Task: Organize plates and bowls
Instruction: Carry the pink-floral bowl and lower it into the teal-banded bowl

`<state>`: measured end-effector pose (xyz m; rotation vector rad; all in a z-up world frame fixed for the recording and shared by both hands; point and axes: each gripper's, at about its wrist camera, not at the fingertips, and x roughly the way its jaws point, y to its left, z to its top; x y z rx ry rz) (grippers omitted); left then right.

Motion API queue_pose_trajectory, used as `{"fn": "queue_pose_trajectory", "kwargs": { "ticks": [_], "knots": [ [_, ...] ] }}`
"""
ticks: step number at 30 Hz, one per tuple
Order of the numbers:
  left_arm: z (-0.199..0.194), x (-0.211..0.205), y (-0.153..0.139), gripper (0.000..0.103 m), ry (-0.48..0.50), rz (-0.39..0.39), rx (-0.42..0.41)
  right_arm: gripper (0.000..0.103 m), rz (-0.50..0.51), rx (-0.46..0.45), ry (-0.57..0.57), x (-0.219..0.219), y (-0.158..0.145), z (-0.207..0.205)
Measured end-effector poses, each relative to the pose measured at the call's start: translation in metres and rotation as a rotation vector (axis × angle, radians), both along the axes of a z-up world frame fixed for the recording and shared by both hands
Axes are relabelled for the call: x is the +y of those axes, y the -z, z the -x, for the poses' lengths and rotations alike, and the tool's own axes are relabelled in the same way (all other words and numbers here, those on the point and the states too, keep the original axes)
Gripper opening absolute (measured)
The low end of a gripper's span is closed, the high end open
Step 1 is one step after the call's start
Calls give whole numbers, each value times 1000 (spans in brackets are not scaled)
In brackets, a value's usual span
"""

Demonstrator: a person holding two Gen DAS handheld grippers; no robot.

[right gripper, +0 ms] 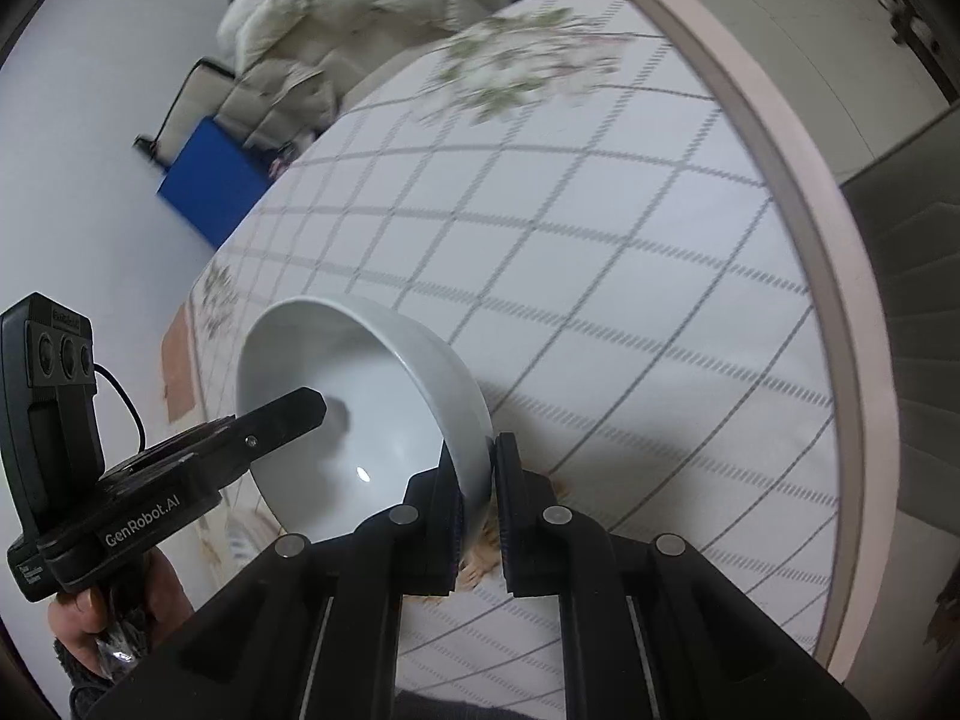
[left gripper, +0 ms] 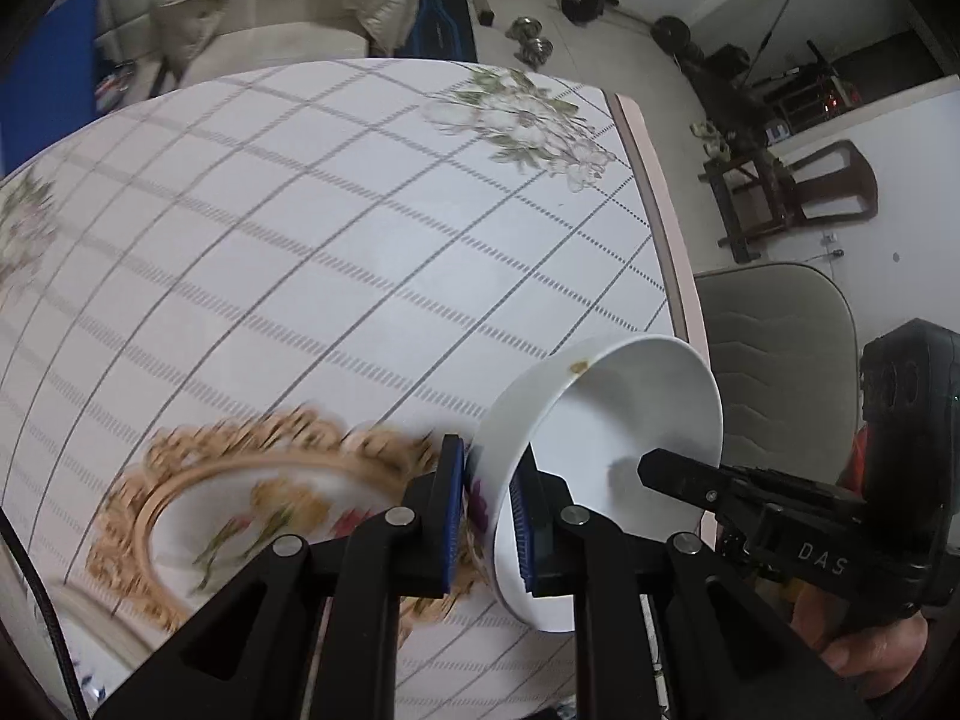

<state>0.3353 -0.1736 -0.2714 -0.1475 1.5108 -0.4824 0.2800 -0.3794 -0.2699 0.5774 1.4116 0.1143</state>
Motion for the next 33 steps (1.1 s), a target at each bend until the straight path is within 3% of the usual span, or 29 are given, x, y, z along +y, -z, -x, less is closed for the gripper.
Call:
{"fn": "queue_pose_trajectory", "kwargs": {
  "ticks": [9, 16, 21, 33],
  "knots": [
    [82, 104, -26, 12, -82, -26, -31, 11, -7, -6, -126, 114, -26, 71],
    [133, 167, -19, 13, -129, -73, -19, 11, 5, 25, -209, 191, -16, 111],
    [151, 187, 4, 13, -144, -92, 30, 11, 30, 78, -243, 222, 6, 124],
    [163, 199, 42, 13, -152, -126, 100, 11, 124, 149, -277, 247, 36, 121]
  ]
}}
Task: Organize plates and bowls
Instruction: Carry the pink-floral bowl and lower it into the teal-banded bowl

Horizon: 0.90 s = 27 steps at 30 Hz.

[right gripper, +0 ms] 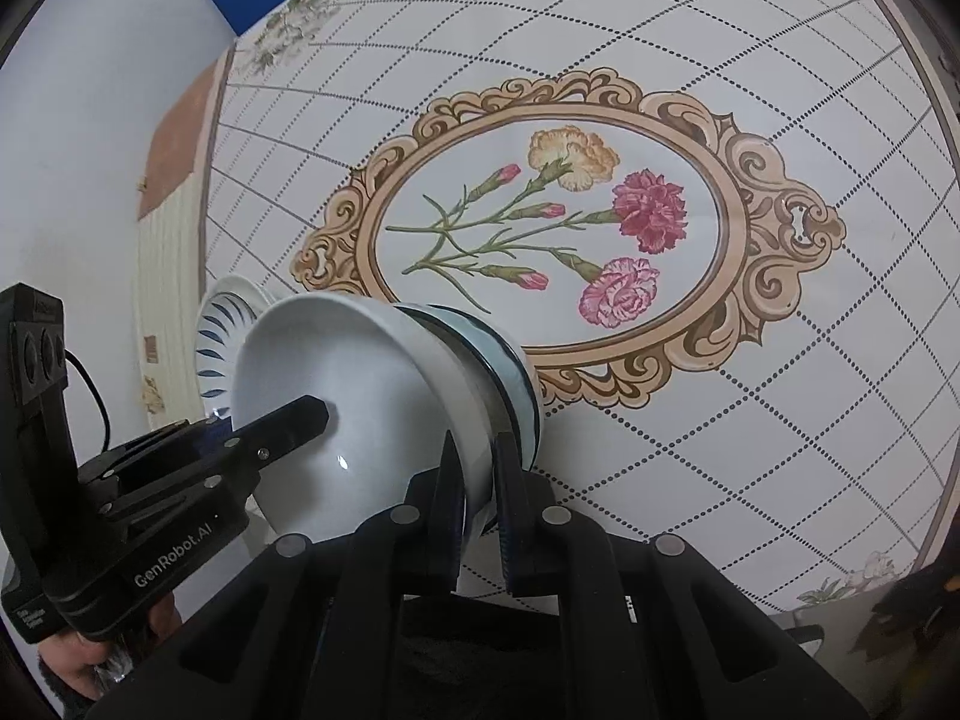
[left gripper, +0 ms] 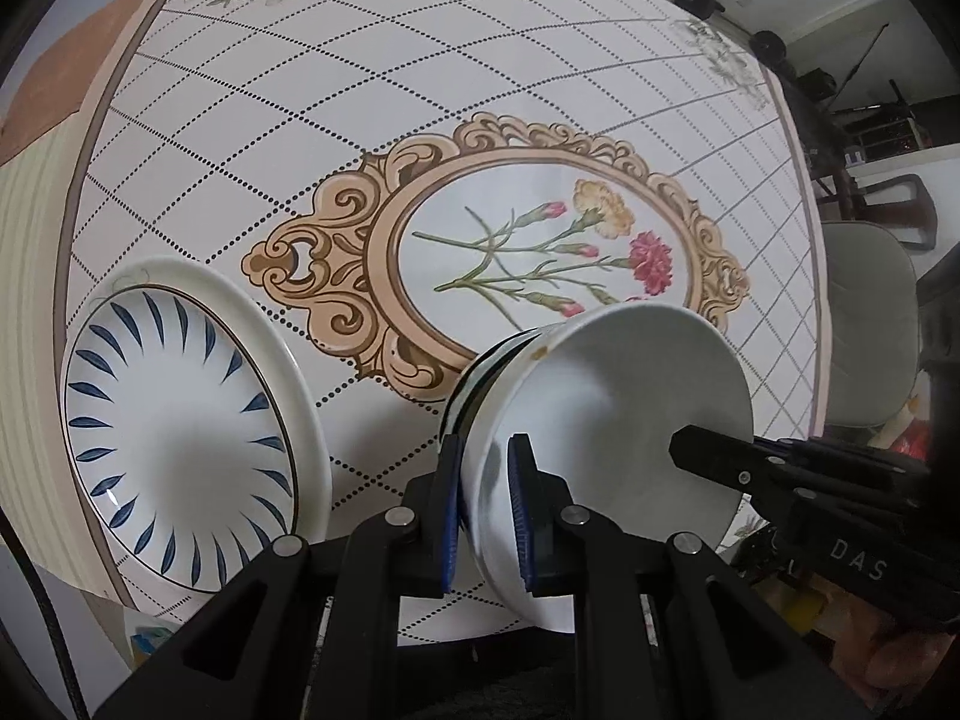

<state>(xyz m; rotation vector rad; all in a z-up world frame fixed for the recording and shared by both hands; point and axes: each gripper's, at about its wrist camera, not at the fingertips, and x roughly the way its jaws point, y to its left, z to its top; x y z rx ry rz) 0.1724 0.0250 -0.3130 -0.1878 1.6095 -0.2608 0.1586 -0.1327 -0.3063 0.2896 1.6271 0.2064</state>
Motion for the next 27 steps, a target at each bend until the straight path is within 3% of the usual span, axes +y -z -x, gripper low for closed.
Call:
{"fn": "queue_pose_trajectory", "kwargs": {
  "ticks": [21, 27],
  "knots": [
    [3, -10, 8, 13, 63, -131, -8, 10, 140, 35, -44, 25, 2, -3],
    [6, -8, 10, 13, 53, -126, -3, 11, 154, 40, -37, 25, -1, -1]
  ]
}}
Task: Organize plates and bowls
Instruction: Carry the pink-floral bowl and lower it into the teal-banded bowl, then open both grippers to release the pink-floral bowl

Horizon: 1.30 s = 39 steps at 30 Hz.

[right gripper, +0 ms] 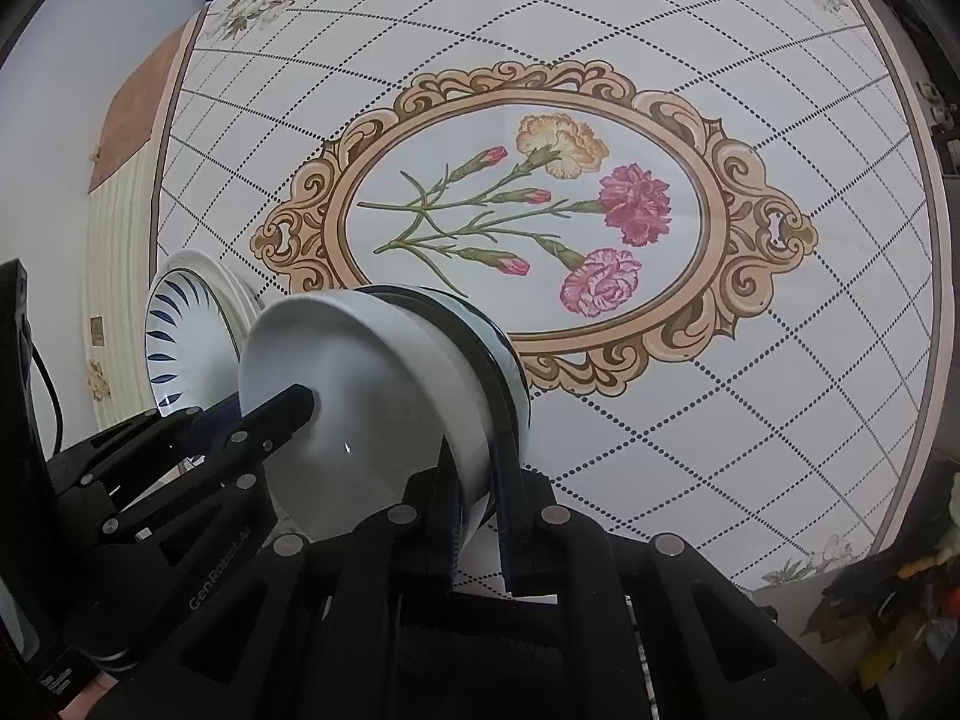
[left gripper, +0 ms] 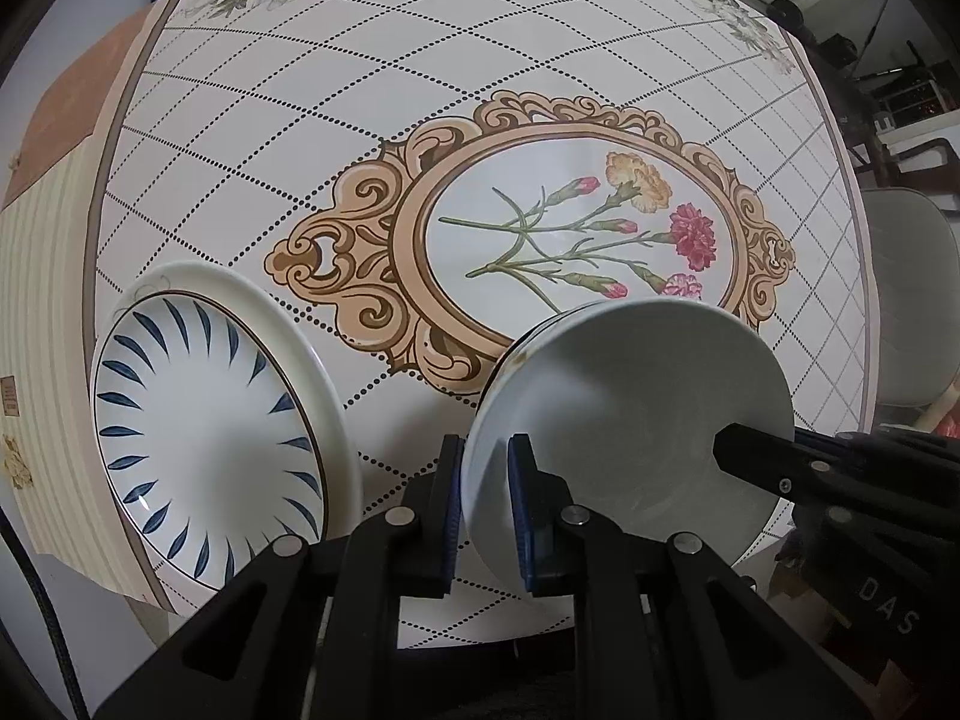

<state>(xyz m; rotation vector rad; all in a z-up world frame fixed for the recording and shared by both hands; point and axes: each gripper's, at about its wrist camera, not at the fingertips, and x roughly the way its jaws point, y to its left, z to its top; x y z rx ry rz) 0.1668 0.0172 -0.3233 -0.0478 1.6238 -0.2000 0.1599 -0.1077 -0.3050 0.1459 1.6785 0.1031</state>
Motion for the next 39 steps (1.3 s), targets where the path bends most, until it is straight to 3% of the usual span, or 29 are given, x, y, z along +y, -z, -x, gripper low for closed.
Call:
{"fn": "queue_pose_trajectory", "kwargs": {
  "ticks": [15, 33, 37, 39],
  "knots": [
    [6, -4, -13, 13, 2, -13, -41, 14, 18, -11, 30, -11, -4, 9],
    [34, -12, -91, 14, -1, -46, -233, 15, 70, -175, 17, -25, -69, 54],
    [46, -10, -114, 16, -15, -50, -278, 26, 87, -221, 16, -29, -89, 70],
    [52, -12, -127, 19, -15, -59, -300, 37, 87, -242, 15, -29, -101, 78]
  ]
}}
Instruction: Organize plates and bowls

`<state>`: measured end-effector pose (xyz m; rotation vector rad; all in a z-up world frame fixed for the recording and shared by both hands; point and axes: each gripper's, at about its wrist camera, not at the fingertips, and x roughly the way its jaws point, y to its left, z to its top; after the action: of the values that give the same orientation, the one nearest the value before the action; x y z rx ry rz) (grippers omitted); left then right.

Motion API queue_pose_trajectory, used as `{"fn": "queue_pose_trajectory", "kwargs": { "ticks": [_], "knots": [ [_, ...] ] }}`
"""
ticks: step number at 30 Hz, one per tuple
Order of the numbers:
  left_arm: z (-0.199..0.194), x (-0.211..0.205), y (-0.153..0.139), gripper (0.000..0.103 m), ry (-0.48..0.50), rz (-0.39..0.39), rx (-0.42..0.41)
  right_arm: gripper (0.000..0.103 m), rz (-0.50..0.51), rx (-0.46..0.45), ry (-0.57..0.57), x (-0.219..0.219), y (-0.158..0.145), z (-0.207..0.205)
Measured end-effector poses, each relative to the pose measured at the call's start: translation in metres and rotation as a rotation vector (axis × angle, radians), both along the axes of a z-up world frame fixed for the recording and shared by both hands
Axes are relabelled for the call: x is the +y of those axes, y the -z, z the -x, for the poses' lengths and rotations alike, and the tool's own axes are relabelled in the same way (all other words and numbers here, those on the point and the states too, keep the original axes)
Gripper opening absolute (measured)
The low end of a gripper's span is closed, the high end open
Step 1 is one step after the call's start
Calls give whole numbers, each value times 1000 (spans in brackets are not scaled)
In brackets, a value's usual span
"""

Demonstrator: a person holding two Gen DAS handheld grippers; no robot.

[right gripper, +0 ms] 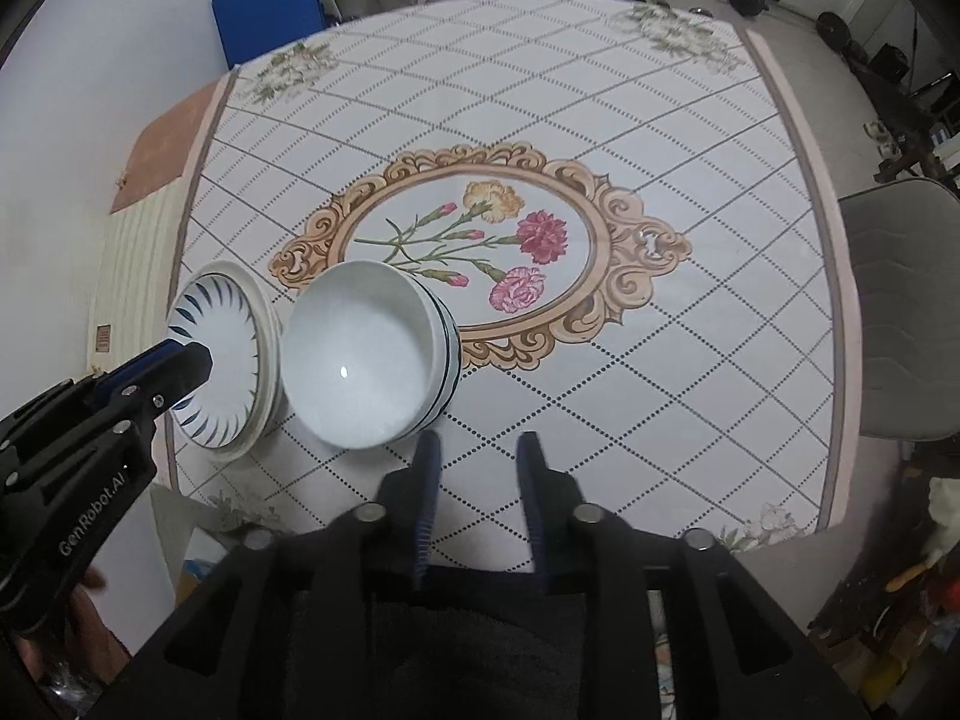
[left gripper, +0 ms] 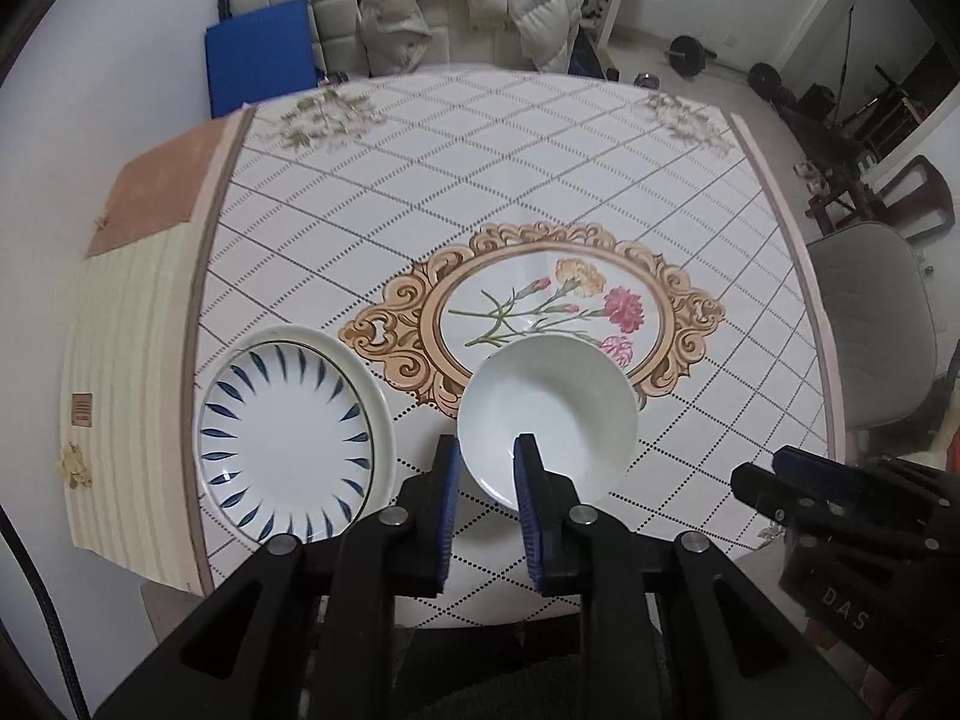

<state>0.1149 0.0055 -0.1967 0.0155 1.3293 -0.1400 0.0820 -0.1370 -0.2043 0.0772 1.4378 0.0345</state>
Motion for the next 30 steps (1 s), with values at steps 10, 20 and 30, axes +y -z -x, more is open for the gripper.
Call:
{"fn": "queue_pose_trajectory", "kwargs": {
  "ticks": [10, 20, 30],
  "knots": [
    [32, -1, -55, 83, 1, -10, -130, 103, 86, -160, -32, 5, -59, 42],
    [65, 0, -100, 93, -33, 4, -213, 103, 123, -277, -17, 8, -112, 79],
    [81, -2, -116, 93, -37, -21, -229, 103, 156, -321, 11, 6, -132, 101]
  ]
}}
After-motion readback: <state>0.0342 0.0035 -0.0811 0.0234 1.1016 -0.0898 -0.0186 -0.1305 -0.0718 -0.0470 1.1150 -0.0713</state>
